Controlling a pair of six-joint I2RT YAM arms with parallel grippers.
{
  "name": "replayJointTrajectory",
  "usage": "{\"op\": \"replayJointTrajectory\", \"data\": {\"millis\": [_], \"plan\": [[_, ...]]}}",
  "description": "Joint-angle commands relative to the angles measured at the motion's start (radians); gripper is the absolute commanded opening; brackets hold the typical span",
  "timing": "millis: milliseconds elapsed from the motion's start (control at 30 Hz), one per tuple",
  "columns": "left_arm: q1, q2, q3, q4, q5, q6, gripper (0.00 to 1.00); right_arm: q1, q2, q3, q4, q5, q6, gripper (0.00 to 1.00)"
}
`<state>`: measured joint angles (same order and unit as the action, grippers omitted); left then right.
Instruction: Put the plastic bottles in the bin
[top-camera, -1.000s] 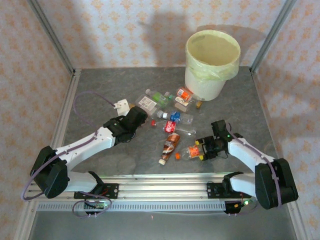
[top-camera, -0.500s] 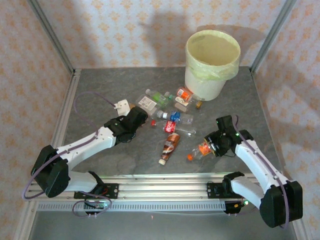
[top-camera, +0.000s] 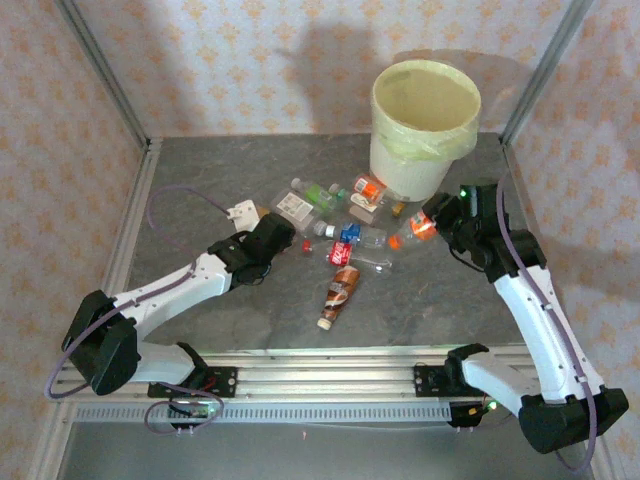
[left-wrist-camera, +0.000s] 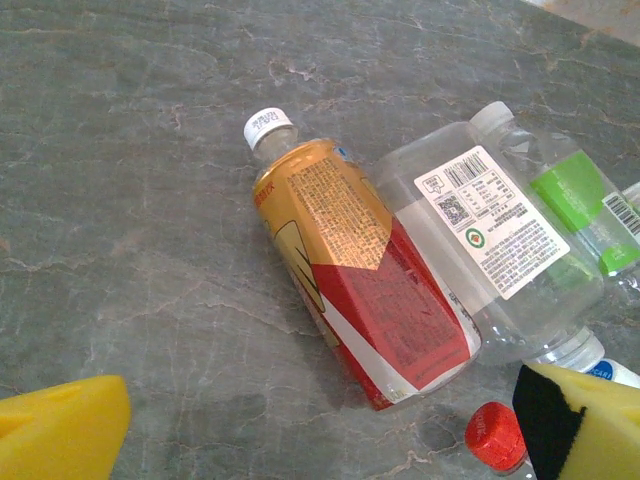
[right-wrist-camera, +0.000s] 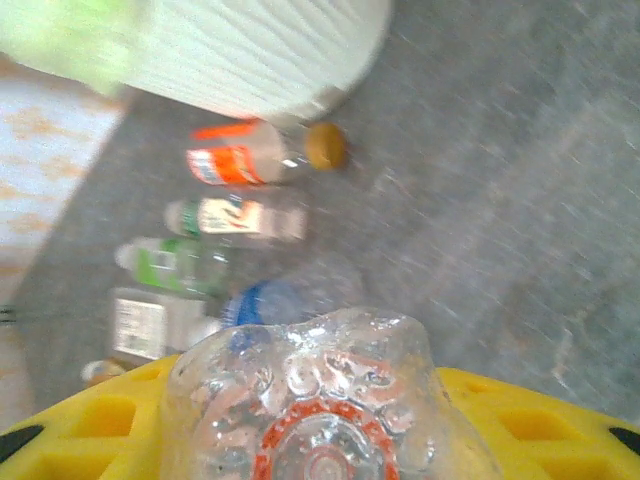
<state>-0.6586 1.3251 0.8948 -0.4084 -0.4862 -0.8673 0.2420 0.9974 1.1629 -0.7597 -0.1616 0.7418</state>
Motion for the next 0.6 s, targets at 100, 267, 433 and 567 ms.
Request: {"op": "replayJointTrajectory", "data": {"millis": [100, 267, 433, 567], "plan": [[0.007, -0.014, -0.009, -0.022, 0.012, -0.036, 1.00, 0.000, 0.052, 0.071, 0.216, -0.052, -0.009, 0.38], [0.007, -0.036, -0.037, 0.008, 0.047, -0.035, 1.00, 0.000, 0.066, 0.060, 0.397, -0.046, 0.036, 0.38], [0.006, -0.031, -0.042, 0.041, 0.110, -0.023, 1.00, 0.000, 0.129, 0.100, 0.614, -0.051, 0.077, 0.39], [0.005, -0.018, -0.044, 0.057, 0.151, -0.023, 1.00, -0.002, 0.245, 0.213, 0.692, 0.006, 0.001, 0.39]]}}
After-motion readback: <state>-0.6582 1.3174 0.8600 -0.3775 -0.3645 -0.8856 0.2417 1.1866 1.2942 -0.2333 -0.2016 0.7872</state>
